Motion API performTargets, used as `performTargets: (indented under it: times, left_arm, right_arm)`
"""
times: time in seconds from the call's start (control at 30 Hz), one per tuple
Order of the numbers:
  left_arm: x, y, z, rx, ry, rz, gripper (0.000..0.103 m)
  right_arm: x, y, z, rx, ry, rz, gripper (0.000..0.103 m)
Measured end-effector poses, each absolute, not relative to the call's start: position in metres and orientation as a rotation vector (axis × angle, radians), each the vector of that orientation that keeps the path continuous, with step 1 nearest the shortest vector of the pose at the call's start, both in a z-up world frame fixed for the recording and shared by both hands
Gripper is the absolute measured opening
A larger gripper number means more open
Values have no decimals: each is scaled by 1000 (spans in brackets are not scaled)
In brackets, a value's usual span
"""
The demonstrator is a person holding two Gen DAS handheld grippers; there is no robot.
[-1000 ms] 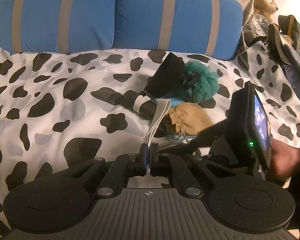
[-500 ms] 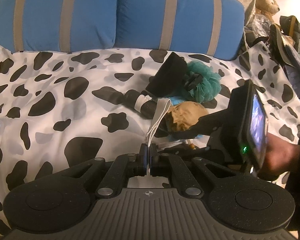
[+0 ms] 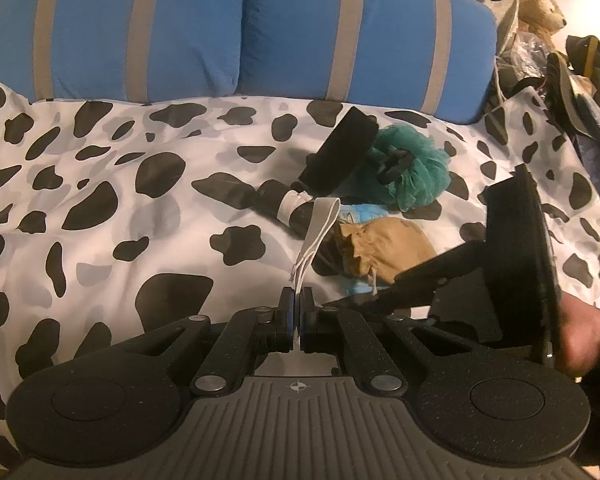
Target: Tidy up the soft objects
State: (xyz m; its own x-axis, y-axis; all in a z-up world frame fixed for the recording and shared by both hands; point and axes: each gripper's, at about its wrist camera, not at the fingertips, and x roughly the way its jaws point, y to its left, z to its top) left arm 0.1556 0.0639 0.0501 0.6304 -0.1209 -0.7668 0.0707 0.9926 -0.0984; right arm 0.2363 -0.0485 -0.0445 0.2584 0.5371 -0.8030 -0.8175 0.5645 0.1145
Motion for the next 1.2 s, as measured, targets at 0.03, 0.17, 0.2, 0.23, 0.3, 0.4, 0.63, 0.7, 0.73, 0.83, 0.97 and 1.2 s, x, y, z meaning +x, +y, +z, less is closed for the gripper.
performTargets:
  times: [0.03, 0.17, 0.2, 0.23, 0.3, 0.4, 0.63, 0.7, 0.73, 0.83, 0.97, 1.2]
  left_arm:
    - [155, 64, 50, -60, 883, -108, 3]
    - [156, 63, 49, -56, 887, -107, 3]
    - [156, 64, 49, -56, 888, -106, 3]
    - [156, 63, 49, -56, 888, -105, 3]
    - [157, 63, 49, -56, 887, -107, 3]
    - [157, 63, 48, -55, 889, -106, 3]
    - [157, 63, 48, -54, 889, -104, 3]
    - [157, 63, 49, -58, 882, -100, 3]
    - [156, 63, 49, -63, 875, -101, 3]
    - [155, 62, 50, -81, 859, -115, 3]
    - [155, 54, 51, -75, 853, -132, 3]
    - [148, 40, 50, -75, 832, -175, 3]
  right_arm:
    - [235, -48, -44, -365, 924, 945, 6]
    - [232, -49, -48, -423, 913, 937, 7]
    - [231, -49, -49, -431, 911, 941, 8]
    - [231, -48, -51, -449, 911, 940, 15]
    - [229, -46, -56, -497, 903, 916, 28]
    - [228, -45, -57, -523, 898, 923, 28]
    - [233, -57, -50, -426, 937, 923, 7]
    - [236, -68, -40, -340, 939, 905, 7]
    - [239, -74, -35, -293, 943, 894, 7]
    - [244, -97, -16, -165, 929, 862, 7]
    - [242, -129, 8, -34, 900, 808, 7]
    - [224, -173, 32, 95, 903, 744, 7]
